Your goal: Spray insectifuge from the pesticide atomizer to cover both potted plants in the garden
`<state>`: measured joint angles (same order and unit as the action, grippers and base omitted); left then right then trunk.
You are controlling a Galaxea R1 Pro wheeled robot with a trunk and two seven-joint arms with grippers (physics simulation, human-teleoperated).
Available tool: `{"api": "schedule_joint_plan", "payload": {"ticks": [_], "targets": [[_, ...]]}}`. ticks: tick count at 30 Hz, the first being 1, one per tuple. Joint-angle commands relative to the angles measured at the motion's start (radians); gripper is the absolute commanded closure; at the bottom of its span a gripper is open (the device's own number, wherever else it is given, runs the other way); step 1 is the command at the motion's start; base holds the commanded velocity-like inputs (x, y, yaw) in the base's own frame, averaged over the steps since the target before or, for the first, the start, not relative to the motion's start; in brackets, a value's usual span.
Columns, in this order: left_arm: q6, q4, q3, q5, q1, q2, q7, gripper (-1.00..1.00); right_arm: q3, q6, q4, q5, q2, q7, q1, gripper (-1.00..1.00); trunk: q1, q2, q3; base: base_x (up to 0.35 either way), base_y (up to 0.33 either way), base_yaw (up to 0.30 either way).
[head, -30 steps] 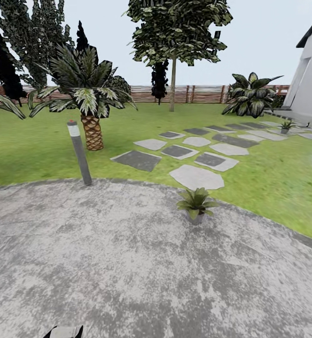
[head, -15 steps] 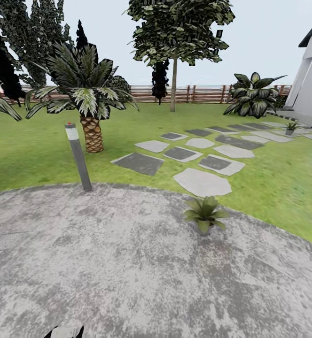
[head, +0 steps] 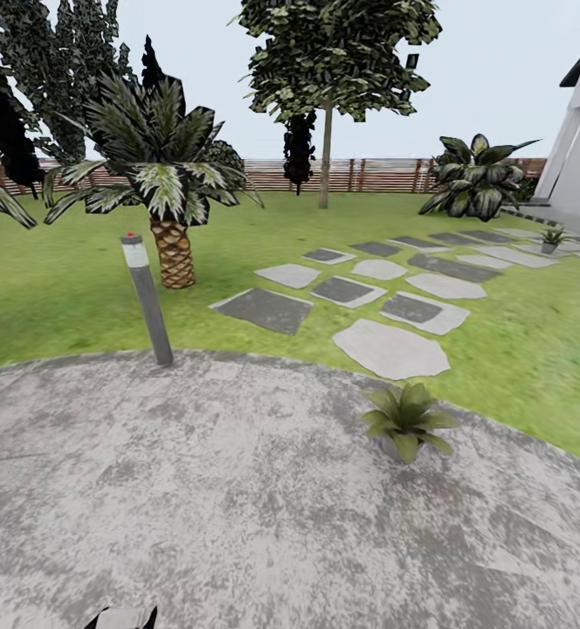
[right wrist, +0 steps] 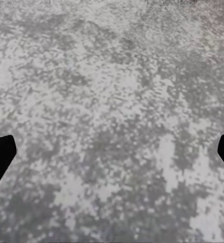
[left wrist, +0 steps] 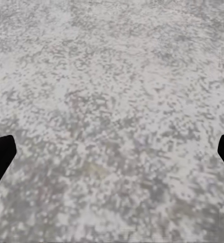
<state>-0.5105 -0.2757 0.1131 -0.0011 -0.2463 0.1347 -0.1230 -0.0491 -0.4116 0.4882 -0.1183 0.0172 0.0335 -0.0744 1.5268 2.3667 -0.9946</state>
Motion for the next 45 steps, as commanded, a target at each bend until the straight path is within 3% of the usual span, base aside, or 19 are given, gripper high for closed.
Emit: {"api": "schedule_joint_plan", "payload": {"ticks": [1, 45], "targets": [[-0.002, 0.001, 0.008, 0.0, -0.001, -0.001, -0.009, -1.0, -0.003, -0.003, 0.0, -0.011, 0.0, 0.003, 0.0, -1.0, 0.0, 0.0, -0.001, 0.313, 0.192, 0.0], [0.0, 0.001, 0.007, 0.004, -0.001, -0.003, -0.004, -1.0, -0.003, -0.002, 0.0, -0.011, -0.001, 0.003, 0.0, -1.0, 0.0, 0.0, -0.001, 0.321, 0.127, 0.0]]}}
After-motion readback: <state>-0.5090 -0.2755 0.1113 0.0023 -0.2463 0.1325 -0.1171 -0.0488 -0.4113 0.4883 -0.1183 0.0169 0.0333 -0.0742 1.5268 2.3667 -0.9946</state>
